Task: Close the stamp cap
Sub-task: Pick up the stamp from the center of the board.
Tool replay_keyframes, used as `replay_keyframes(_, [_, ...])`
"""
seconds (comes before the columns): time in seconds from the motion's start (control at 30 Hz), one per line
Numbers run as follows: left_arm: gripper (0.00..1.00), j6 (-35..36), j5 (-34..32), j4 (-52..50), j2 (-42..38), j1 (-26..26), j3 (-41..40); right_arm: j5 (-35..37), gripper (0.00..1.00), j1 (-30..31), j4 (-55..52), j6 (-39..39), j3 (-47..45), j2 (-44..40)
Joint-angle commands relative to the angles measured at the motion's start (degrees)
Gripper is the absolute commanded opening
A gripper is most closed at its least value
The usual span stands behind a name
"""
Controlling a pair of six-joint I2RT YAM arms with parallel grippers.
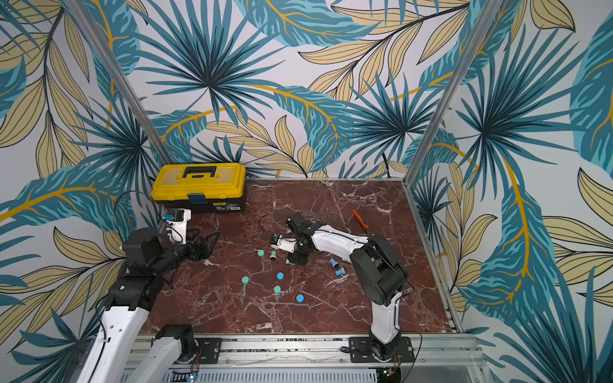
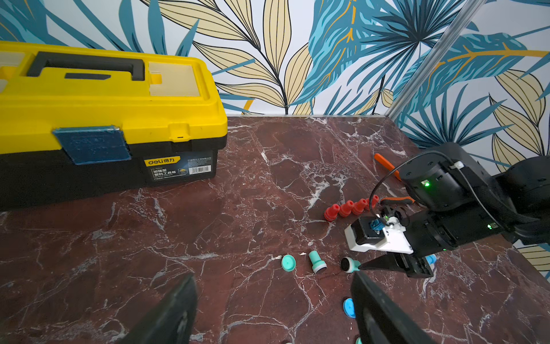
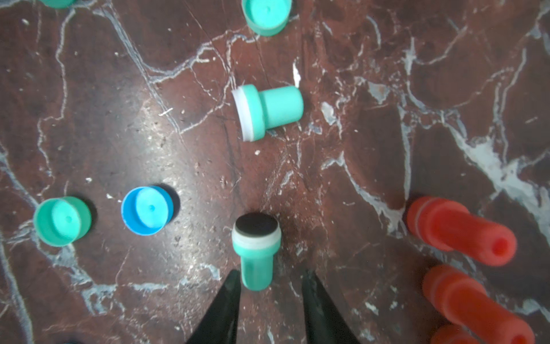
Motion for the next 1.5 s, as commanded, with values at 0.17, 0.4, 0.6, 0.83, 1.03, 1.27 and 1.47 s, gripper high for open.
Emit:
replay_keyframes(0.17, [0.83, -0.04, 0.51, 0.51, -0.04, 0.96, -0.49, 5.27, 0.35, 1.81, -4.21, -3.25, 3.82, 5.41])
replay_keyframes(0.4, [0.83, 0.03, 0.63, 0.51, -0.04, 1.04, -0.46, 6.45, 0.26, 2.35, -5.03, -3.40, 4.83, 6.67])
replay_keyframes(0.6, [0.83, -0.58, 1.09, 0.69, 0.37, 1.04, -0.55, 7.02, 0.18, 2.45, -3.23, -1.48, 3.64, 5.12])
replay_keyframes(0.83, [0.82, -1.34, 5.89, 1.12, 3.06, 0.56, 0.41, 4.94, 0.14, 2.94, 5.68, 3.83, -4.16, -6.93])
replay_keyframes(1.03, [0.81, -8.81, 7.76, 1.45, 3.07, -1.74, 0.34, 0.49, 0.13, 4.70, 13.02, 7.27, -11.75, -19.03])
replay_keyframes(1.27, [0.79, -16.21, 4.98, 1.77, 2.01, -12.72, -0.76, -3.64, 0.13, 7.75, 16.15, 8.53, -14.72, -26.76])
replay_keyframes(1.47, [0.77, -20.12, 0.20, 1.82, 1.28, -20.74, -1.86, -3.24, 0.13, 11.60, 17.57, 6.87, -14.80, -28.50])
